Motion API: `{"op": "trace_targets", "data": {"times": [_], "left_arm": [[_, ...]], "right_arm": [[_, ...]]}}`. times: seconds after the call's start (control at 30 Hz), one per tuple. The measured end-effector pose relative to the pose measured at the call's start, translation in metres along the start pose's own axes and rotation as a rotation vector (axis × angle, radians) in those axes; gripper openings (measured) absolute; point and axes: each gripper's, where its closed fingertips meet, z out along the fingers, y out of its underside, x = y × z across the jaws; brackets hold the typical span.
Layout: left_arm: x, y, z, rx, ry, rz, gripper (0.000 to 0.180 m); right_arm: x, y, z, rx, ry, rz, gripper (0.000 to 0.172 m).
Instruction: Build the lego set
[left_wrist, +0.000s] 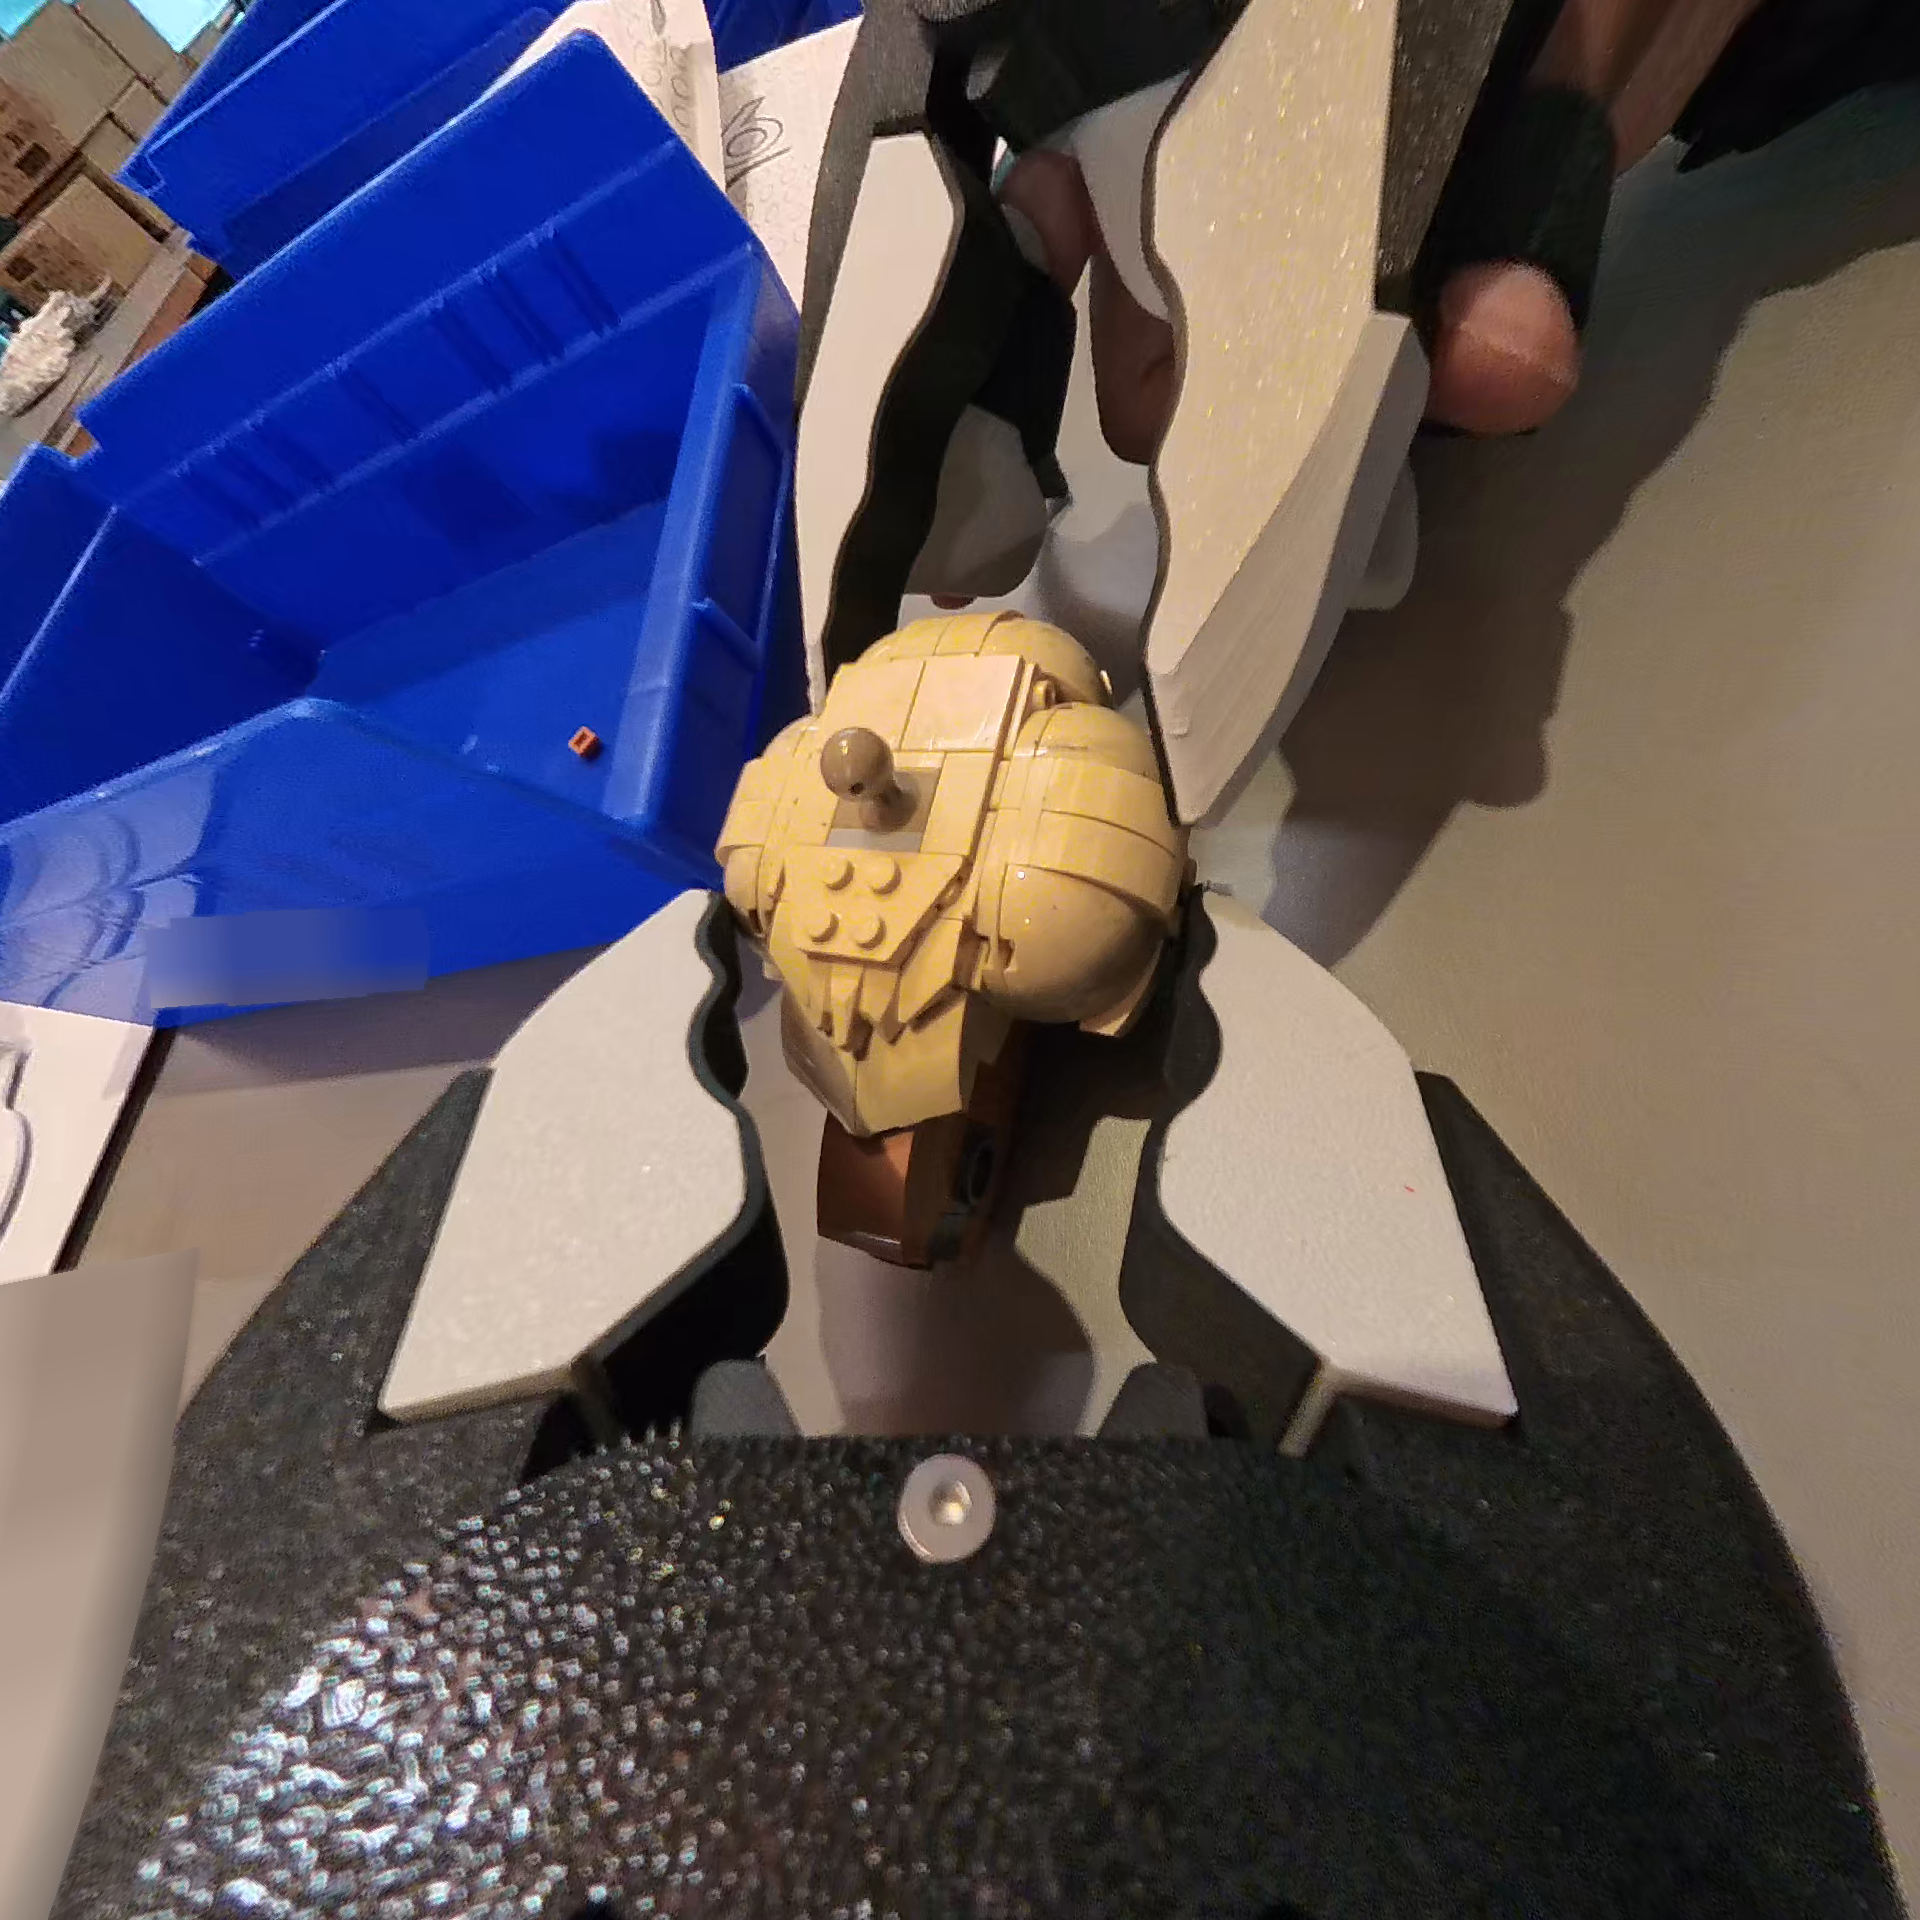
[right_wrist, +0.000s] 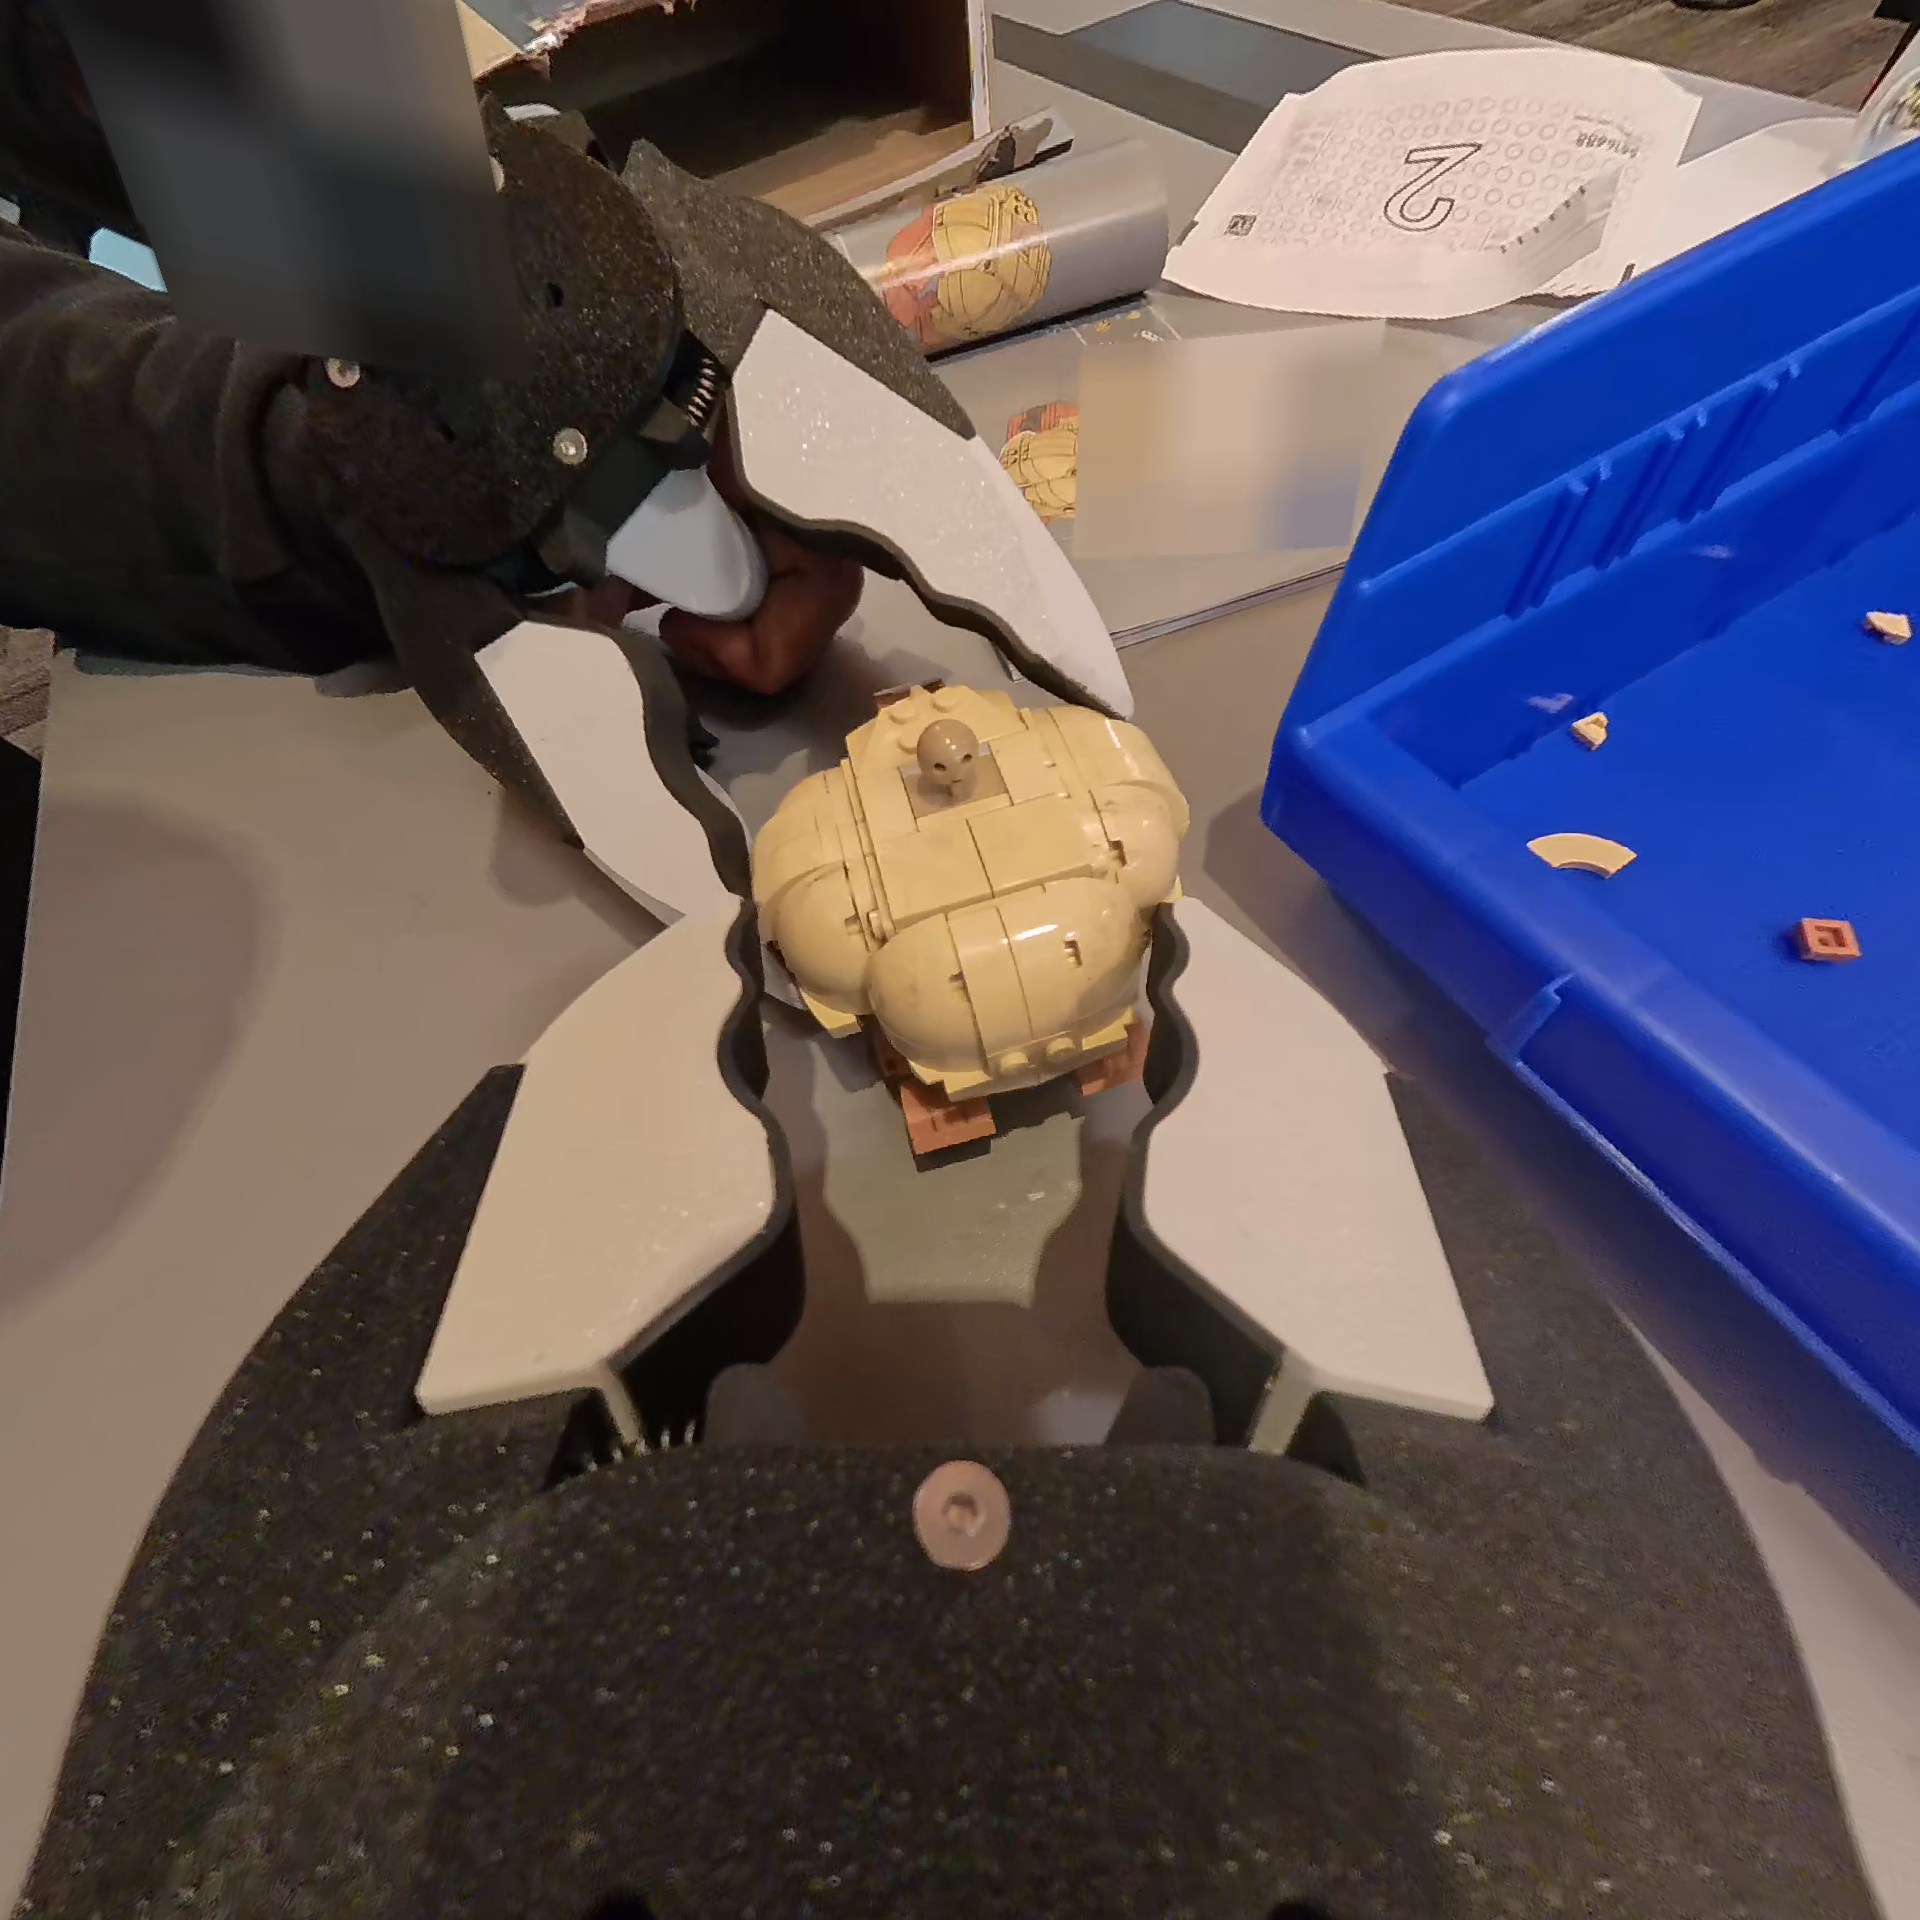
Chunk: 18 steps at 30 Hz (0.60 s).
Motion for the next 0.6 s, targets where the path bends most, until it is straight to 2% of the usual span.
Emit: {"op": "trace_targets", "data": {"times": [0.6], "left_arm": [[0.0000,-0.0004,0.0010,0.018,0.018,-0.010,0.080]], "right_arm": [[0.0007,0.0010,-0.0021,-0.004,-0.023,0.016,0.070]]}}
